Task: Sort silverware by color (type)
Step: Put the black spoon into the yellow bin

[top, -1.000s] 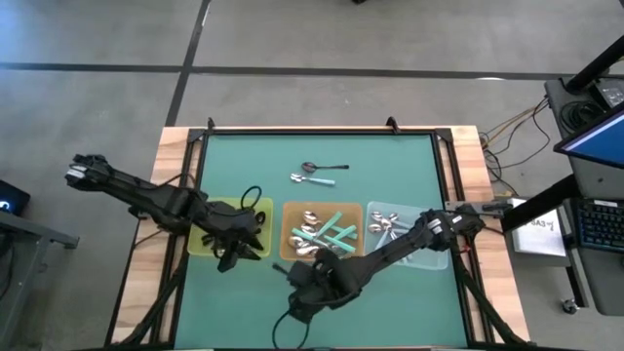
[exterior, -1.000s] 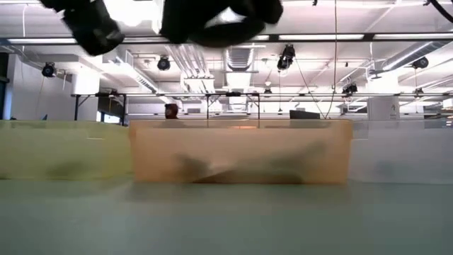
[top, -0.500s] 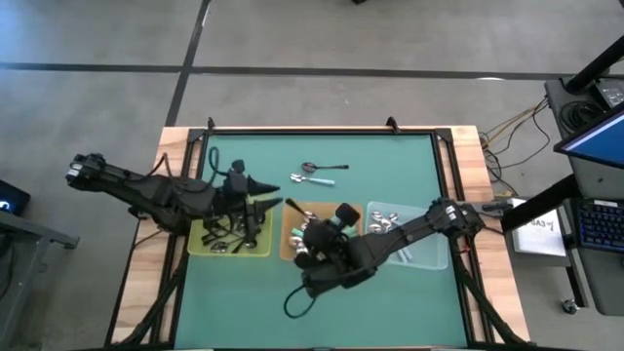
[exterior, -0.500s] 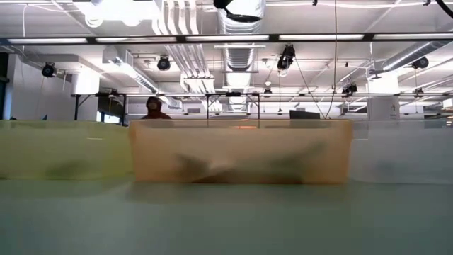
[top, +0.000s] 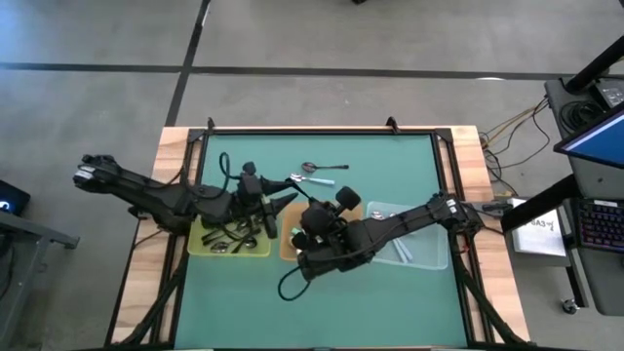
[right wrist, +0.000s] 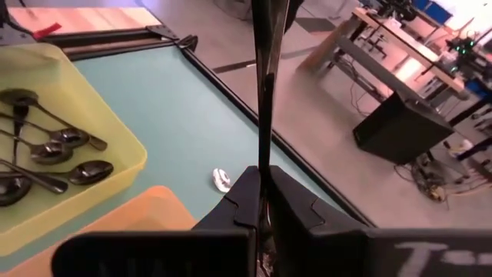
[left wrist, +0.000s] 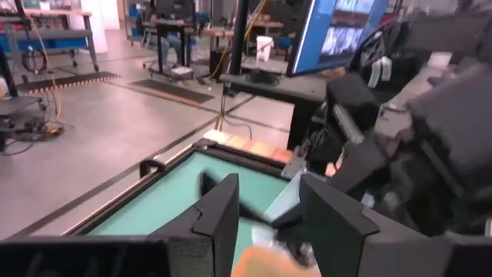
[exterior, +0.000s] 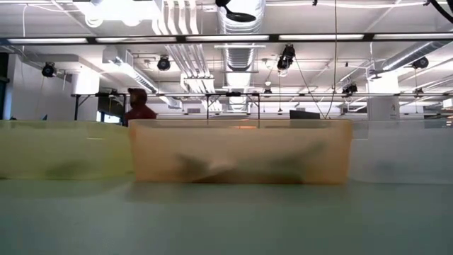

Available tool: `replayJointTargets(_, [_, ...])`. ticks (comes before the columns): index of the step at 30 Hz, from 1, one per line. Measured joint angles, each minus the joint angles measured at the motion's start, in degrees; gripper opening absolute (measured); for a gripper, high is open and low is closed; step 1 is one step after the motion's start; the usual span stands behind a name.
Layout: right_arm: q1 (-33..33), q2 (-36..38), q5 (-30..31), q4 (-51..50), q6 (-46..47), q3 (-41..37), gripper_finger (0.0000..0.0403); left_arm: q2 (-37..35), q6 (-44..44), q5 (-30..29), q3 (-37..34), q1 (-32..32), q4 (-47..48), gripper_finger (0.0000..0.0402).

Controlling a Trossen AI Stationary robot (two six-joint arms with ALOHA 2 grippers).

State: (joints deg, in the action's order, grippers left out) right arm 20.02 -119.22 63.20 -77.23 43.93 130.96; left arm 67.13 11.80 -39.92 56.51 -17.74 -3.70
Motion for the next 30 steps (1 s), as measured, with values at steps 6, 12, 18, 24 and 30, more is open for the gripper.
replayJointTargets(6, [-0.1, 0.2, 0.1, -0.4, -1.1, 0.0, 0.0009, 1.8, -1.5, -1.2, 0.0, 0.0, -4.3, 0.0111])
replayJointTargets(12, [0.1, 1.8, 3.3, -2.0, -1.0, 0.0, 0.0009, -1.1, -1.3, -2.2, 0.0, -0.1, -3.8, 0.0088])
replayJointTargets(18, [0.3, 3.9, 6.5, -1.7, -0.7, 0.0, 0.0009, -3.1, -1.0, -2.1, 0.0, -0.1, -2.8, 0.0084])
replayJointTargets(24, [0.9, 4.0, 6.4, -1.1, -1.1, 0.0, 0.0009, -3.2, -0.8, -0.6, 0.0, -0.1, -5.1, 0.0084])
replayJointTargets(30, [1.1, 3.9, 6.4, 4.2, -4.9, -0.2, 0.0009, -3.1, -0.8, 0.2, 0.0, 0.0, -6.3, 0.0084])
